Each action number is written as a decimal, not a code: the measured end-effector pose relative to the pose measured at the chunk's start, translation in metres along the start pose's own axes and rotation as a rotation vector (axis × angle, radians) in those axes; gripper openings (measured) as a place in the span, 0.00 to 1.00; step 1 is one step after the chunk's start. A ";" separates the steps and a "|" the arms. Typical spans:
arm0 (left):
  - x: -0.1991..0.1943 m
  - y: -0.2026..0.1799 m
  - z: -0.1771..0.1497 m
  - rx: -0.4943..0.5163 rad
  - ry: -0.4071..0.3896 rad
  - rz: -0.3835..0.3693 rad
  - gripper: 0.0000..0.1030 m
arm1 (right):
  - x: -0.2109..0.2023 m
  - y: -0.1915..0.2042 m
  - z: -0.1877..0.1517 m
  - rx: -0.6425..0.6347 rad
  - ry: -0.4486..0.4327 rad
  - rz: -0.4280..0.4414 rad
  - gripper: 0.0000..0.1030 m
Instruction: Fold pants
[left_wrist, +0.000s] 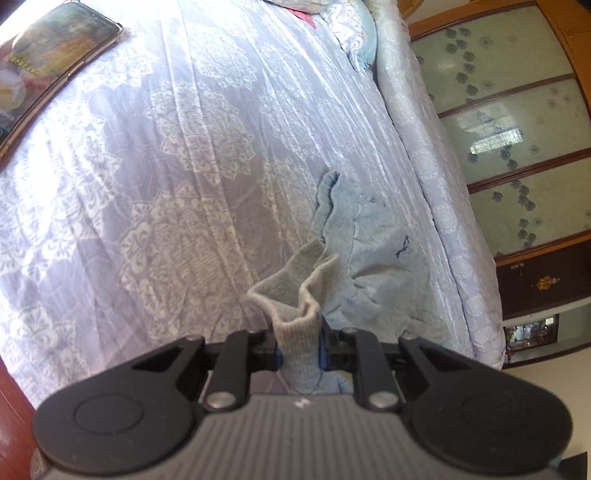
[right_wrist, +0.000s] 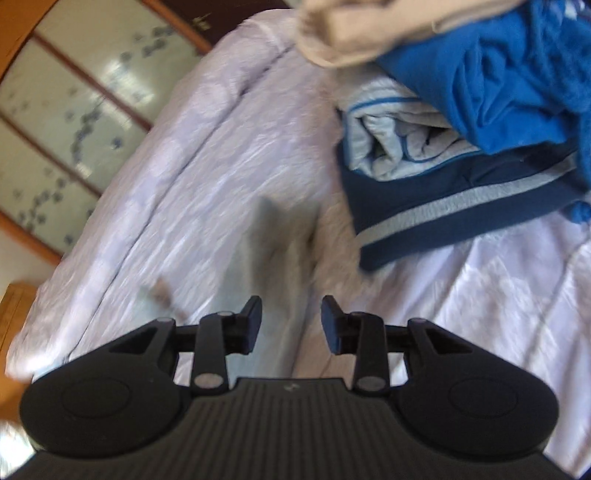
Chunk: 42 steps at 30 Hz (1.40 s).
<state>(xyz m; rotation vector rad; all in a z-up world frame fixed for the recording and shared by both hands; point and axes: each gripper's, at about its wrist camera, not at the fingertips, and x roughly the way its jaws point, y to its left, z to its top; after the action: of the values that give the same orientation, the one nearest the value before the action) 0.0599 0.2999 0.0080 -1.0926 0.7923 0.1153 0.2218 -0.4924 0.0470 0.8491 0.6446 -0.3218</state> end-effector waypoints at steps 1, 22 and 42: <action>0.001 0.000 0.002 -0.004 -0.004 0.004 0.14 | 0.006 -0.004 0.002 0.006 0.006 0.000 0.37; -0.015 0.025 0.041 0.022 0.045 -0.034 0.13 | -0.198 -0.082 -0.041 0.047 -0.216 0.082 0.05; -0.064 -0.025 0.002 0.232 -0.015 -0.194 0.39 | -0.219 -0.106 -0.077 -0.088 -0.170 -0.115 0.21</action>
<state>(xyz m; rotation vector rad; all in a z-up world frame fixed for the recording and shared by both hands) 0.0260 0.3076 0.0674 -0.9413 0.6641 -0.1291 -0.0297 -0.4965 0.0874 0.6940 0.5465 -0.4616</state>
